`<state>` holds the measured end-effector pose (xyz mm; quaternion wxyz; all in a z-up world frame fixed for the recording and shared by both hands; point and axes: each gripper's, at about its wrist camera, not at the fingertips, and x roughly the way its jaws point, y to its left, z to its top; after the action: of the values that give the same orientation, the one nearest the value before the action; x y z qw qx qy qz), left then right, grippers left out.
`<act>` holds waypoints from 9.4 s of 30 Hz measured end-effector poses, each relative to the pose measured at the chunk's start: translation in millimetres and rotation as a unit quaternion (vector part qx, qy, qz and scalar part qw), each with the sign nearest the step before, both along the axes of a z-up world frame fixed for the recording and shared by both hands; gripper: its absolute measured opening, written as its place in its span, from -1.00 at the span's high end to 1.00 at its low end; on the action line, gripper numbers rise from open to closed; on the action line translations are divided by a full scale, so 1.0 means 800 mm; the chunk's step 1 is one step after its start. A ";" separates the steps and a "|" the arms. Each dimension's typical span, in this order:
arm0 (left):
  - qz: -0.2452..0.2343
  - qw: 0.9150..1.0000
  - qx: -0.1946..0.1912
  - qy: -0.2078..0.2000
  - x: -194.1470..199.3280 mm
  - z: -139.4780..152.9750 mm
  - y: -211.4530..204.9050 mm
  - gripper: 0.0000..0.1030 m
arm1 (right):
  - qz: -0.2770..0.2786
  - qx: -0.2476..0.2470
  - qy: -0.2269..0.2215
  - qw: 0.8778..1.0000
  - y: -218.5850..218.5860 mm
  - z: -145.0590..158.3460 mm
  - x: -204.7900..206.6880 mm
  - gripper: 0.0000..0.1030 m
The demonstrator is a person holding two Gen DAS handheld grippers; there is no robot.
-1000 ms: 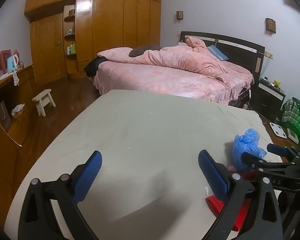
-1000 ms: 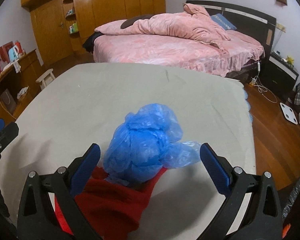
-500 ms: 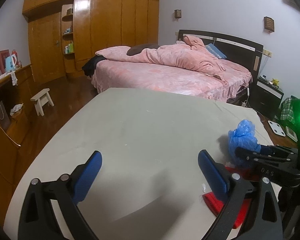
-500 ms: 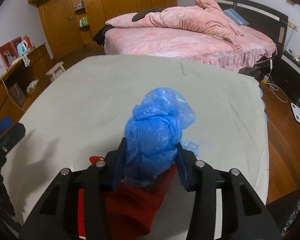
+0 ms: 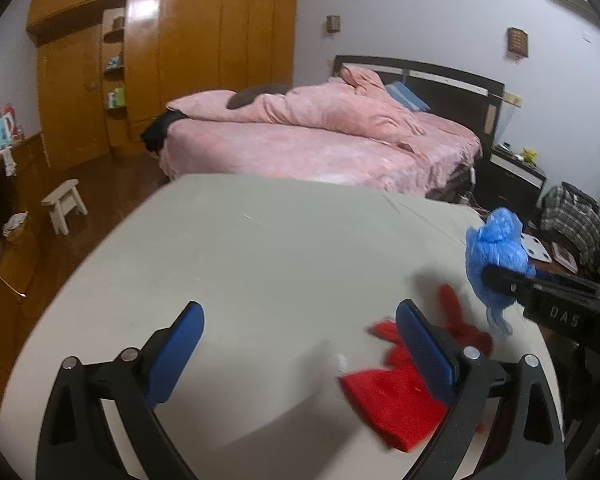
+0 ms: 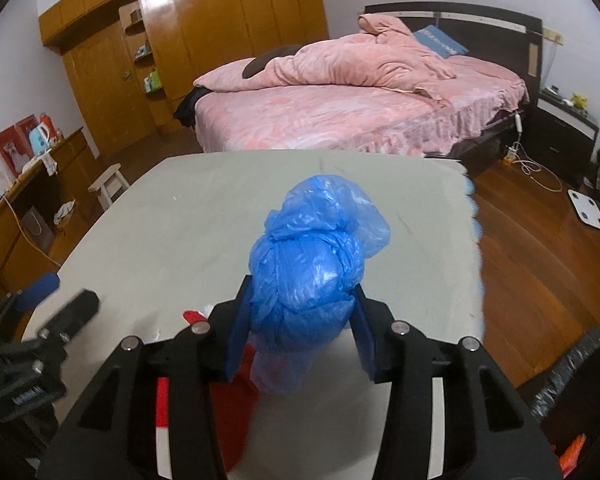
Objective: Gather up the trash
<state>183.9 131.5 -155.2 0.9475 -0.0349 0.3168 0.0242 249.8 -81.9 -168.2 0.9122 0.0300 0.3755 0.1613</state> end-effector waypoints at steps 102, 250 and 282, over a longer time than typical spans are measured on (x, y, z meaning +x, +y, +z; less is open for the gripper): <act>-0.187 0.978 -0.065 -0.072 -0.100 0.148 -0.189 0.80 | -0.072 0.018 -0.091 0.993 -0.174 0.149 -0.198 0.15; -0.216 0.973 0.001 -0.075 -0.193 0.192 -0.257 -0.88 | -0.169 -0.024 -0.091 0.981 -0.268 0.178 -0.329 -0.89; -0.216 0.973 0.002 -0.075 -0.194 0.191 -0.256 -0.88 | -0.169 -0.023 -0.090 0.981 -0.267 0.178 -0.329 -0.89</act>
<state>28.7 -73.6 -2.7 0.9514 0.0345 0.2451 -0.1832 -13.5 -295.9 -25.8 0.9567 0.0573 0.2854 -0.0018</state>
